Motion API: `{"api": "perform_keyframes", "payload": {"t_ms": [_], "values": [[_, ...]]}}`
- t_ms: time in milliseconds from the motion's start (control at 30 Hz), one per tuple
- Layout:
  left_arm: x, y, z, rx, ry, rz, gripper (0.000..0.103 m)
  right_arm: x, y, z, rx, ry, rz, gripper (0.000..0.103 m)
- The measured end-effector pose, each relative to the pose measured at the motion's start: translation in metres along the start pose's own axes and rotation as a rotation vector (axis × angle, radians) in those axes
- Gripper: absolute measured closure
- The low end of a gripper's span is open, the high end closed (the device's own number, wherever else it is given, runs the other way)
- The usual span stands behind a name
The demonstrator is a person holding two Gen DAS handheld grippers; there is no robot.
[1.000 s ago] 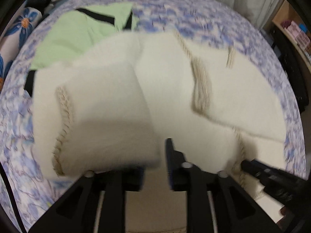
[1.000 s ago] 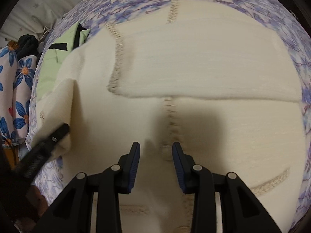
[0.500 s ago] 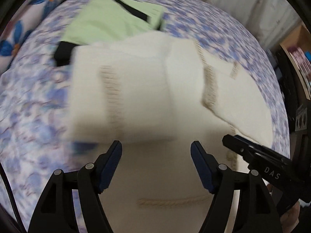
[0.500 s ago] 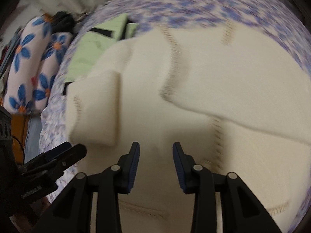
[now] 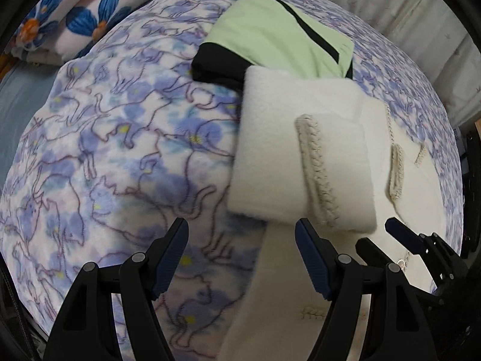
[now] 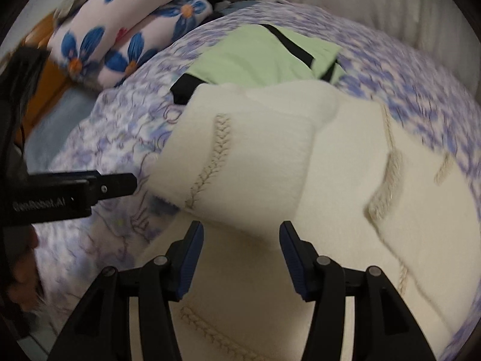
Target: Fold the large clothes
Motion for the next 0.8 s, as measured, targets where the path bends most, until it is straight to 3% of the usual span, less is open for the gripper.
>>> {"api": "perform_keyframes", "payload": {"t_ms": [133, 467, 600, 633, 667, 800], "values": [[0.004, 0.008, -0.004, -0.003, 0.015, -0.001, 0.031, 0.013, 0.008, 0.0, -0.112, -0.005, -0.105, 0.05], [0.014, 0.025, -0.01, -0.029, 0.046, 0.013, 0.031, 0.038, 0.031, 0.006, -0.322, -0.02, -0.255, 0.05], [0.014, 0.019, -0.009, -0.021, 0.04, 0.009, 0.031, 0.038, 0.034, 0.016, -0.306, -0.031, -0.236, 0.052], [0.014, 0.017, -0.008, -0.018, 0.038, 0.007, 0.031, 0.038, 0.034, 0.019, -0.277, -0.02, -0.199, 0.067], [0.014, 0.015, -0.007, -0.015, 0.037, 0.007, 0.031, 0.038, 0.029, 0.023, -0.219, -0.003, -0.157, 0.091], [0.012, 0.008, -0.005, -0.003, 0.03, 0.006, 0.031, 0.01, -0.005, 0.045, 0.011, -0.045, -0.058, 0.096]]}}
Point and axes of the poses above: each gripper's, at about its wrist camera, not at the fingertips, and x roughly the way its jaws point, y to its left, z to its top, the point moved 8 cm from there along x, roughly the way its jaws point, and after that the axes turned 1 degree about -y, right-handed, at the moved point
